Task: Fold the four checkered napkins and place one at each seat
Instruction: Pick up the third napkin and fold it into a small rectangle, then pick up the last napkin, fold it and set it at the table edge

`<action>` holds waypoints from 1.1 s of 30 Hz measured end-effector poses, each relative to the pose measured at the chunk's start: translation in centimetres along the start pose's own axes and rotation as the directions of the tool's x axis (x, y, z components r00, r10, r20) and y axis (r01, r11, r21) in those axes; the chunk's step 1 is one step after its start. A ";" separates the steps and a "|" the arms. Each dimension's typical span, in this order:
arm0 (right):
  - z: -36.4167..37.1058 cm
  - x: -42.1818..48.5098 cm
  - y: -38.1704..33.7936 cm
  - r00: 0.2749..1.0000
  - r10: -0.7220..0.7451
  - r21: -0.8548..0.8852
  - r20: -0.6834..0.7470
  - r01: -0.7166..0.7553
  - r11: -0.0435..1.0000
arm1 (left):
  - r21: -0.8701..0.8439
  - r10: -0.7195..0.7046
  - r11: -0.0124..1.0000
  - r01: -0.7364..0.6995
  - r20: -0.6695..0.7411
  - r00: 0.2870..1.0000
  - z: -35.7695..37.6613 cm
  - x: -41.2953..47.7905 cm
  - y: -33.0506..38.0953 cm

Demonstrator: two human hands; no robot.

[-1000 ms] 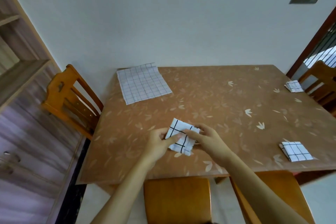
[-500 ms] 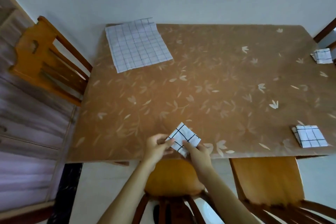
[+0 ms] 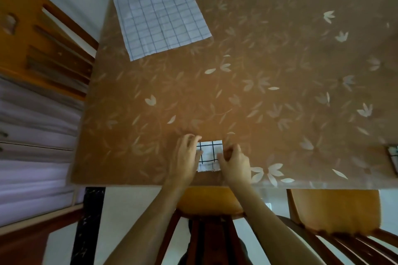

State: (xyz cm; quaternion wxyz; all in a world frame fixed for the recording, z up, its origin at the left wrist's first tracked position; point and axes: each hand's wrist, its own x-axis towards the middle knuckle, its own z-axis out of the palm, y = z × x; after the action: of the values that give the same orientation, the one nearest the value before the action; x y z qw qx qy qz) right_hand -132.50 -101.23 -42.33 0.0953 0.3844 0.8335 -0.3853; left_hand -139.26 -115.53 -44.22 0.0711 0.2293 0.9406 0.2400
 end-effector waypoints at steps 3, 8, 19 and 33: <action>0.5 -0.1 0.4 0.997 -0.079 -0.164 -0.019 0.075 0.984 | 0.203 0.298 0.935 -0.291 -0.008 0.954 1.7 -1.6 -0.1; 0.2 0.2 1.5 0.982 -0.179 -0.241 0.055 0.187 0.952 | 0.335 0.268 0.877 -0.345 0.254 0.929 2.8 -3.6 -1.2; -1.2 -0.9 -1.9 0.955 -0.293 -0.307 0.050 0.294 0.905 | 0.102 0.171 0.971 -0.214 0.327 0.929 -1.4 -3.4 1.2; 2.8 -13.7 -10.7 0.963 -0.227 -0.240 0.143 0.257 0.936 | 0.207 -0.103 0.978 0.040 0.304 0.947 -18.4 -11.6 -13.7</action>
State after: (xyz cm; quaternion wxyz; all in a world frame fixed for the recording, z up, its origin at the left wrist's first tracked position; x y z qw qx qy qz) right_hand -131.12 -115.36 -31.91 0.1428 0.2409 0.9106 -0.3040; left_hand -138.96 -139.35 -34.45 0.2050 0.2362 0.9442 0.1029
